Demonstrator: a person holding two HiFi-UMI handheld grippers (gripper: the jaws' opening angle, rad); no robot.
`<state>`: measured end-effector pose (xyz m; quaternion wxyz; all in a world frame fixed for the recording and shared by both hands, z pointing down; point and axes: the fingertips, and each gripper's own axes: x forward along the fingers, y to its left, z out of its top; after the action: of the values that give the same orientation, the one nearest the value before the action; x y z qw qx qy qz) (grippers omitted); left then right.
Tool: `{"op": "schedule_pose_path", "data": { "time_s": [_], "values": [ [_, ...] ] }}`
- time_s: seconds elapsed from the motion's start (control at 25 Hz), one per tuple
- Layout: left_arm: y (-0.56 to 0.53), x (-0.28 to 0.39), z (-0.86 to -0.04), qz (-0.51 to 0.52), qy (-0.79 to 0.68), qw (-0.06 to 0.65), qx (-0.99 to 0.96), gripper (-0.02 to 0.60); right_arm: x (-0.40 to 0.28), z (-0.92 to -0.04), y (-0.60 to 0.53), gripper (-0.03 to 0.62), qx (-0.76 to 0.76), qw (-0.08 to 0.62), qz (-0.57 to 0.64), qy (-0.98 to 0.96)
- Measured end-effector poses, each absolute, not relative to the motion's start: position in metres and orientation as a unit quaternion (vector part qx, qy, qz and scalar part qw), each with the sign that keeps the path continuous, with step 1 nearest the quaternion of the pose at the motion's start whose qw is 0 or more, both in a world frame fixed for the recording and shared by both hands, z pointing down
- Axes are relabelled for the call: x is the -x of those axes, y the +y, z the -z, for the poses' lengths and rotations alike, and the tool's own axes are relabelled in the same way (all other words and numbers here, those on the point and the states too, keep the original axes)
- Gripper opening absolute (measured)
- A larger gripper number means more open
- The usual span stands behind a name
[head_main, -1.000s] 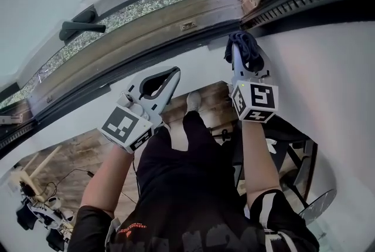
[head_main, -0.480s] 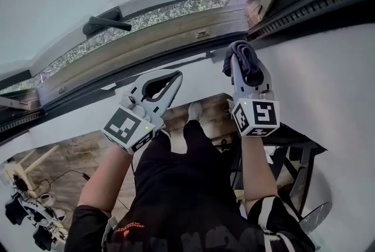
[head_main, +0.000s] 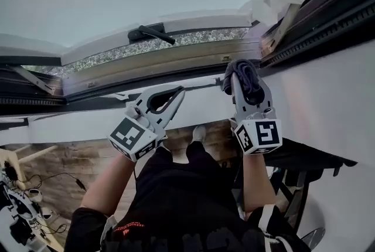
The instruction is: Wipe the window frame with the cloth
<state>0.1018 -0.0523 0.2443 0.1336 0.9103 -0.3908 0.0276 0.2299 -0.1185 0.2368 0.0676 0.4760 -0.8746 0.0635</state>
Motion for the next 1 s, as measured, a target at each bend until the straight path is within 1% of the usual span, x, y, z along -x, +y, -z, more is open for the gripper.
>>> {"op": "schedule_pose_path", "data": {
  "time_s": [0.28,0.52,1.0],
  "values": [
    [-0.031,-0.059,-0.192,-0.008,-0.412,0.088,-0.907,0.020,-0.167,-0.183,-0.085,0.107,-0.422,0.049,-0.033,-0.905],
    [-0.018,-0.026,-0.163,0.017,-0.427,0.066,-0.901,0.020,-0.119,-0.147,-0.060,0.107,-0.382,0.042,0.001,-0.923],
    [0.008,0.026,-0.131,0.044,-0.455,0.032,-0.889,0.020,-0.061,-0.122,-0.030,0.107,-0.343,0.038,0.026,-0.938]
  ]
}}
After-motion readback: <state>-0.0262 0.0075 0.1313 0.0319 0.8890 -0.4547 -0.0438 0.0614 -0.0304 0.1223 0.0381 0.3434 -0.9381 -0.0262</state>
